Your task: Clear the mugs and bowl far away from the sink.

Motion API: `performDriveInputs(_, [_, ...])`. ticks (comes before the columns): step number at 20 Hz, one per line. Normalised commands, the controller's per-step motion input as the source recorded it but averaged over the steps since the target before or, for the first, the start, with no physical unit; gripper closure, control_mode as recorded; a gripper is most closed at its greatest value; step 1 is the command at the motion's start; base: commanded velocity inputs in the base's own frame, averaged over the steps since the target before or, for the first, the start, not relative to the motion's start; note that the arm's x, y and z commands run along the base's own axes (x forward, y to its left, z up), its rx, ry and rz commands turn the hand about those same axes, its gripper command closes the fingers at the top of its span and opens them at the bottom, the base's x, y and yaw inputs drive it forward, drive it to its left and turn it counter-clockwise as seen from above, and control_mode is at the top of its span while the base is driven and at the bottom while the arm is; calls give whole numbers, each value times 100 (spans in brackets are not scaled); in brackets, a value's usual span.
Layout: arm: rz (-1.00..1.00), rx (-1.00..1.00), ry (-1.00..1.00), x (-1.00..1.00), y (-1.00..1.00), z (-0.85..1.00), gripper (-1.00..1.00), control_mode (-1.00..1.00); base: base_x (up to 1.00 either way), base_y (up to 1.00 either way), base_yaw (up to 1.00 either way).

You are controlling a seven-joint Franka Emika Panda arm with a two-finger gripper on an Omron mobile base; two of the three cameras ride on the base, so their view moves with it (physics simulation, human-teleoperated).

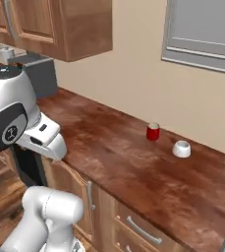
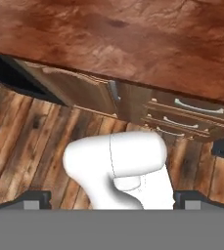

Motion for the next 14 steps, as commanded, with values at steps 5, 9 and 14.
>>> performDriveInputs(5, [0,0,0,0,0,0,-100,100,0,0,100])
performDriveInputs(9, [0,0,0,0,0,0,-100,100,0,0,100])
performDriveInputs(14, [0,0,0,0,0,0,-100,100,0,0,100])
